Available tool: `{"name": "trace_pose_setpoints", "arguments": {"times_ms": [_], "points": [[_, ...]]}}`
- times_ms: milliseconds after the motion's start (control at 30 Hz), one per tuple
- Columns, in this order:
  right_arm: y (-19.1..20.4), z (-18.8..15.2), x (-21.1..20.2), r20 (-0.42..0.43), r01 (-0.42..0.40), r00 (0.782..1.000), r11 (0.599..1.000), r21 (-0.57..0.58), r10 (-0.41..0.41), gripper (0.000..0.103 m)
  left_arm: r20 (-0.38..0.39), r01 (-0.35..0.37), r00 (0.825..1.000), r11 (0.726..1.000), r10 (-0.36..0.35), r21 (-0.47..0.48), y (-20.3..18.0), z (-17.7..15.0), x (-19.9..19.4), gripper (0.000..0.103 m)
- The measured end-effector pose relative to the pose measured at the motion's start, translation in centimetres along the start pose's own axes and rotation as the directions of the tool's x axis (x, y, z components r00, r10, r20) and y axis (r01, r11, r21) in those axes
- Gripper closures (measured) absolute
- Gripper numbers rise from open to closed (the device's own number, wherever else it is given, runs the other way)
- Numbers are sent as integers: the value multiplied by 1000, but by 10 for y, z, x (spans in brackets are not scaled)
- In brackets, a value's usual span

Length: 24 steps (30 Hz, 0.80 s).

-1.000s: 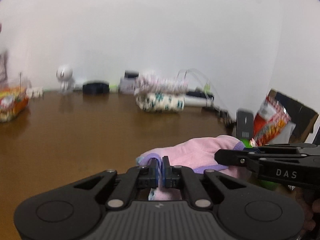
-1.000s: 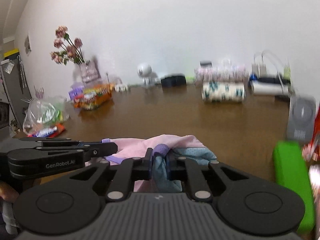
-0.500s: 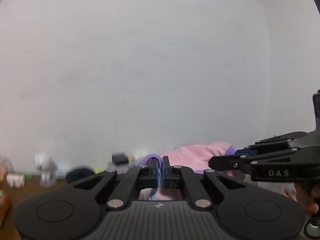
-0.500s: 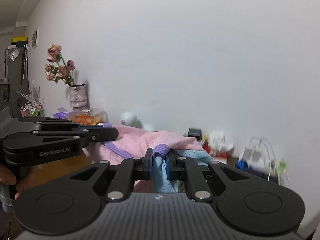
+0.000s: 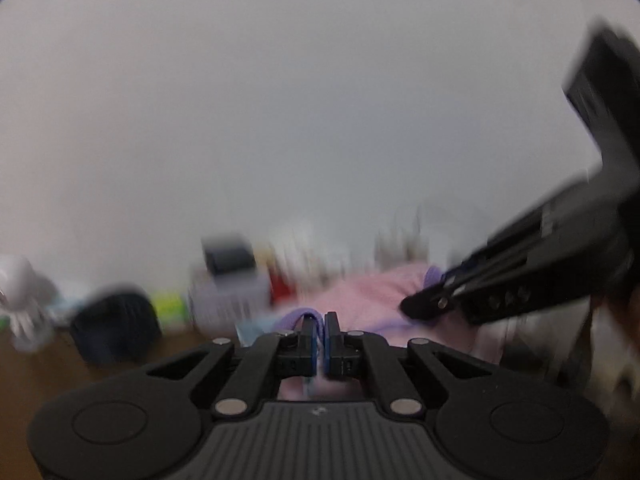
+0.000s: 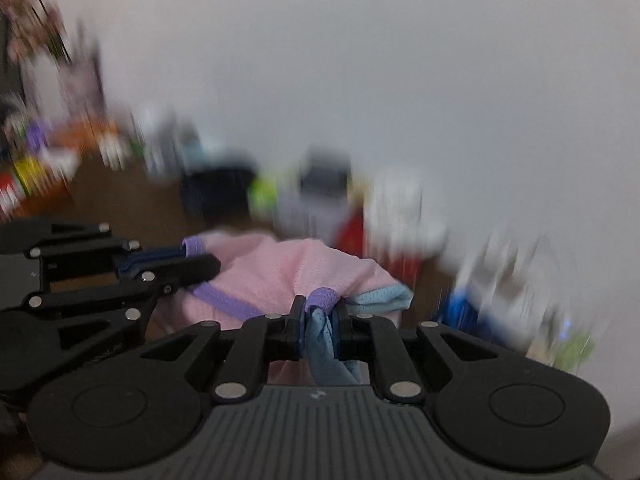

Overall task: Fold clothes
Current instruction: 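Grasp the folded bundle with both tools and lift it, then place the folded bundle on the clothes stack and open both tools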

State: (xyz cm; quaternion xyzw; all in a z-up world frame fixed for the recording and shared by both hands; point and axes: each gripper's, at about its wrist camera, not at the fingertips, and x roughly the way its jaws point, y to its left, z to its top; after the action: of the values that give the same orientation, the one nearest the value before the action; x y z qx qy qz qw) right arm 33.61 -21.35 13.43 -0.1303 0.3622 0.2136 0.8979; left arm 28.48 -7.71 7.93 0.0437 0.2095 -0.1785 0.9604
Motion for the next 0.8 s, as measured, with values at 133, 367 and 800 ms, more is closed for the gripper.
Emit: {"name": "trace_pose_setpoints", "arguments": {"times_ms": [133,367,800], "points": [[4,-23,10,-20,0,1000,1000,-7,0,90,-9,-2,1000,998,2,61,-8,-21,3,99],[9,-22,-6,-63,30,998,1000,5,-30,78,-24,38,999,999,-38,-28,14,-19,0,89],[0,-22,1,-137,139,981,990,30,-134,86,-47,17,999,999,-18,-34,13,-12,-8,62]]}}
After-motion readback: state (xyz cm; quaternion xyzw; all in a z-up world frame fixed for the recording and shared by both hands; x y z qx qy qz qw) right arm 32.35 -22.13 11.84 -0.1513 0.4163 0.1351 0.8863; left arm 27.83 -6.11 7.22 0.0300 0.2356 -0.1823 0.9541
